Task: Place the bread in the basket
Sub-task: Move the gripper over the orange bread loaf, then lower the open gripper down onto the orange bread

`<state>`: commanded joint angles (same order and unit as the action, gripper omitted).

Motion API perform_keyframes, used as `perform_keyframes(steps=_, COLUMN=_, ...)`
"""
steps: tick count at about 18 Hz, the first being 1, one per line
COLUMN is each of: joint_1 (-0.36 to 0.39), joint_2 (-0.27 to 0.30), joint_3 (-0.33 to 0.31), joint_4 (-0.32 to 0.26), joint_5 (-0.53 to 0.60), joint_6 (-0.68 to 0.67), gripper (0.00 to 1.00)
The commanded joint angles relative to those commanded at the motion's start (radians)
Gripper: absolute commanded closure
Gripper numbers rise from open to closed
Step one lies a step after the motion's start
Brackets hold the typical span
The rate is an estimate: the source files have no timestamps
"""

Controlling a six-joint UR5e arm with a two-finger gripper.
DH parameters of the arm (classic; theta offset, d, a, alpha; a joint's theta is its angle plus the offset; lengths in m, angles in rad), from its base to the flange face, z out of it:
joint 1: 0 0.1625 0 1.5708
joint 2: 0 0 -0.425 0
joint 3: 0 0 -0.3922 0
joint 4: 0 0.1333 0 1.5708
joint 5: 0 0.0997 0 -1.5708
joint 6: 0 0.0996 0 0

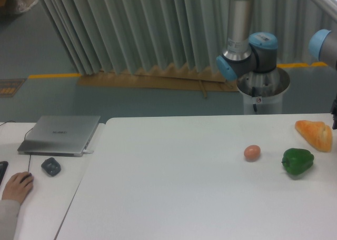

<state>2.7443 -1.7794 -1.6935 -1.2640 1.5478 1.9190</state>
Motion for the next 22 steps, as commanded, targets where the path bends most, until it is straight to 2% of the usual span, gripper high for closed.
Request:
perform_keyframes(steps=13, joint_1=-0.038, joint_2=-0.003, joint_3=-0.038, joint_4=0.002, joint_5=0.066, joint_6=-0.012, gripper=0.00)
perform_keyframes(steps=18, joint_1=-0.043, joint_2=0.023, joint_3=-0.101, joint_4=0.000, joint_5=0.107, joint_6=-0.002, gripper=0.00)
perform_keyframes(steps=22, joint_1=-0.052, joint_2=0.017, joint_3=-0.123, joint_4=-0.038, joint_5=0.164, joint_6=0.000, gripper=0.00)
